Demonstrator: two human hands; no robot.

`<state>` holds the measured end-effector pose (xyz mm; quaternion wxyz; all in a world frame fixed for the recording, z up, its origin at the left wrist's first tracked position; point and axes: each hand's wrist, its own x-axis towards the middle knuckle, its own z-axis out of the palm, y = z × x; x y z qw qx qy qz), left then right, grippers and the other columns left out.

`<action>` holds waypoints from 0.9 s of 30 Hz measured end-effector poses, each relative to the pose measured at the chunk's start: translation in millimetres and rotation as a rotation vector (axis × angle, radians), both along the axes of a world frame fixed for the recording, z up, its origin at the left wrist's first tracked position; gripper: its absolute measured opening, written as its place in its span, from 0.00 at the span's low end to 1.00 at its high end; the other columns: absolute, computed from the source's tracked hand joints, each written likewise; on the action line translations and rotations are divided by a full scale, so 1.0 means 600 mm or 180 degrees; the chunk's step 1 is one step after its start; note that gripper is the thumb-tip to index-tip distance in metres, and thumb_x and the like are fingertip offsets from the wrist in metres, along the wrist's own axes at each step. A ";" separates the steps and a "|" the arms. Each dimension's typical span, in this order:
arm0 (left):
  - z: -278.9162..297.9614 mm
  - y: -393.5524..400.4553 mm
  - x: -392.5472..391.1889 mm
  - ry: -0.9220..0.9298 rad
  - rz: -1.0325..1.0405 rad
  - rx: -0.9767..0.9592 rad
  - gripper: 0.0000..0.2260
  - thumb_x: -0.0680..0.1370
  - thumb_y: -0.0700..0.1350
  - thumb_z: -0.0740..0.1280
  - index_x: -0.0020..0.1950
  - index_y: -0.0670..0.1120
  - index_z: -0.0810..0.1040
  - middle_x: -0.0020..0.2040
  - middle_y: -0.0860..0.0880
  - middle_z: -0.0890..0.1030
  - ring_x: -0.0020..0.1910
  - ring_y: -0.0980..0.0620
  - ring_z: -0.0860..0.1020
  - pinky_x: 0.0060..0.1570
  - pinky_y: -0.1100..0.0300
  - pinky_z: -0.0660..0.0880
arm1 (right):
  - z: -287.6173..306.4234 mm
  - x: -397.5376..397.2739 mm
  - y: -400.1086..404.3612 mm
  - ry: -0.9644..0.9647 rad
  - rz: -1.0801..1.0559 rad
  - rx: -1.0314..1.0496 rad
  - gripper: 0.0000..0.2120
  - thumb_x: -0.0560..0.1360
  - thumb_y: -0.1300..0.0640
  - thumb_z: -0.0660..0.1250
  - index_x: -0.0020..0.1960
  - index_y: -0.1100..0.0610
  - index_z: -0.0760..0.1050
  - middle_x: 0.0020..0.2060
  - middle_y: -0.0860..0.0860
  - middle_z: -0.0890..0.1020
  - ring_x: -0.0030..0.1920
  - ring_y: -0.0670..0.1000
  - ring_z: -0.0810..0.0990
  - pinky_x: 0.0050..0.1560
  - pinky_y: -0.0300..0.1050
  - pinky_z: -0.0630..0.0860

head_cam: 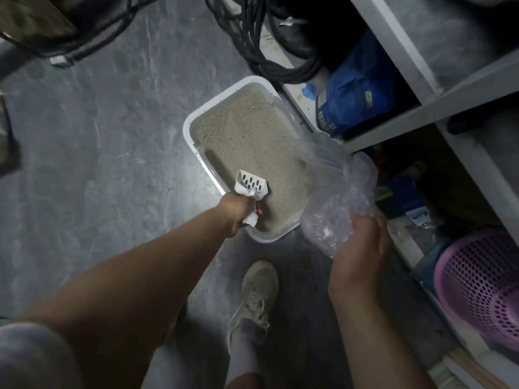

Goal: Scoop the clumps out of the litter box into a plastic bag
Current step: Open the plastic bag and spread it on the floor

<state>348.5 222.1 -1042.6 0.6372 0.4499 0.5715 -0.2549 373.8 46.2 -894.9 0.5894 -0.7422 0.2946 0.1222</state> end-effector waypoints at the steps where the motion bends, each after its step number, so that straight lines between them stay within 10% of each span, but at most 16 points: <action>1: -0.006 -0.001 0.002 0.0022 -0.0016 0.0020 0.04 0.83 0.41 0.66 0.55 0.43 0.80 0.38 0.43 0.82 0.31 0.50 0.79 0.31 0.58 0.74 | -0.003 0.000 -0.002 0.0002 0.0012 -0.0002 0.16 0.78 0.57 0.59 0.62 0.50 0.78 0.55 0.47 0.82 0.53 0.44 0.82 0.50 0.40 0.76; 11: -0.011 -0.003 0.032 0.0098 0.0319 -0.0010 0.10 0.83 0.43 0.66 0.61 0.40 0.80 0.46 0.39 0.83 0.29 0.48 0.78 0.24 0.60 0.74 | -0.005 -0.008 -0.002 0.0013 0.0293 0.0084 0.20 0.73 0.52 0.60 0.62 0.47 0.78 0.54 0.42 0.84 0.53 0.39 0.82 0.49 0.38 0.75; 17: 0.013 0.011 0.033 -0.0087 -0.0047 0.0481 0.08 0.80 0.48 0.68 0.57 0.47 0.77 0.53 0.45 0.84 0.54 0.42 0.82 0.61 0.46 0.79 | 0.019 -0.012 0.031 -0.0014 0.0290 0.0282 0.19 0.72 0.53 0.60 0.61 0.48 0.79 0.52 0.41 0.85 0.51 0.39 0.83 0.42 0.29 0.77; 21: 0.028 0.037 0.028 -0.0226 -0.0248 0.0761 0.04 0.80 0.45 0.68 0.45 0.48 0.76 0.44 0.52 0.80 0.47 0.49 0.79 0.48 0.56 0.74 | 0.042 -0.014 0.066 -0.0103 0.0396 0.0410 0.18 0.72 0.56 0.60 0.59 0.47 0.80 0.50 0.40 0.85 0.49 0.38 0.83 0.41 0.28 0.76; 27: 0.061 0.069 0.021 -0.0771 0.0020 0.0363 0.08 0.79 0.42 0.70 0.58 0.47 0.80 0.49 0.51 0.86 0.46 0.56 0.84 0.42 0.65 0.77 | 0.081 -0.006 0.111 -0.0039 0.0486 0.0581 0.16 0.71 0.55 0.61 0.52 0.45 0.84 0.47 0.43 0.86 0.47 0.42 0.85 0.38 0.30 0.78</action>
